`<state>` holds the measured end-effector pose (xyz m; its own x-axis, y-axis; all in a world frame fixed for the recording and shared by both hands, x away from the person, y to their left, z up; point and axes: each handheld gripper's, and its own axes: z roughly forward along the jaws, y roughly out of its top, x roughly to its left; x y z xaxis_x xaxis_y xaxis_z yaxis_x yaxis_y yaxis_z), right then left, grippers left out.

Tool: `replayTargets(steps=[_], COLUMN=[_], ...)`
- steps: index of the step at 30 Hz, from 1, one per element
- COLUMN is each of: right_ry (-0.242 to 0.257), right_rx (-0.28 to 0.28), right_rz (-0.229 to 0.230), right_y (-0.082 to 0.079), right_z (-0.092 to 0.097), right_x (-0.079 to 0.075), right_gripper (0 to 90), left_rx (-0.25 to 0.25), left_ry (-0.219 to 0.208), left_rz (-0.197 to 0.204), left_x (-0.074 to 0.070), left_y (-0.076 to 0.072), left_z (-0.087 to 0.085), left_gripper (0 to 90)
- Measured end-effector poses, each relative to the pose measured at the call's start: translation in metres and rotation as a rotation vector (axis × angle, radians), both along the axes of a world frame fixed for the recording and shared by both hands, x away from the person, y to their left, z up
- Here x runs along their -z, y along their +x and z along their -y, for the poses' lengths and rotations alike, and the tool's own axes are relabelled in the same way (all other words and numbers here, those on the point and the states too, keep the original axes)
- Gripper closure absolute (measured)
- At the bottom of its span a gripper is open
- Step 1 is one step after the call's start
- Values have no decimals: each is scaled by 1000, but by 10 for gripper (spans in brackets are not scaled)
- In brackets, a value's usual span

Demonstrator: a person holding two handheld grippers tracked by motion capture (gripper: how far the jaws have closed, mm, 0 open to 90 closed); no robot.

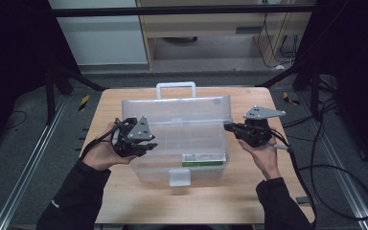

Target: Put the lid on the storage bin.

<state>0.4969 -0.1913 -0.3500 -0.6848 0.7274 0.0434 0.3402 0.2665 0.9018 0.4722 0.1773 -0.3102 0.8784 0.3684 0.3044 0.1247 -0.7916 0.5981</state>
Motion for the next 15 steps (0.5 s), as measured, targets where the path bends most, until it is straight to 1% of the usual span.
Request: replayTargets(steps=[1,3,7,11,12,14,15], right_ry=[0,-3,-12,-20,-23,-26,-26], right_rx=[-1,1,0,-2,-3,-3,-3], right_rz=[2,2,2,3,3,3,2], right_y=[0,-1,-1,-2,-2,-2,-2], right_z=[0,0,-1,-1,-1,-1,-1], right_x=[0,0,0,1,1,1,1], right_gripper=[900,900,900,900,900,900,900], left_rx=[-27,-55,-117,-166,-178,-204,-215], left_ry=[-24,-59,-131,-191,-199,-207,-218], left_rz=[7,3,18,32,32,47,41], left_x=[1,4,11,16,17,19,19], left_y=[0,0,-2,-4,-4,-5,-5], left_z=[-4,-9,-20,-29,-31,-33,-35], left_gripper=[740,765,846,886,888,891,892])
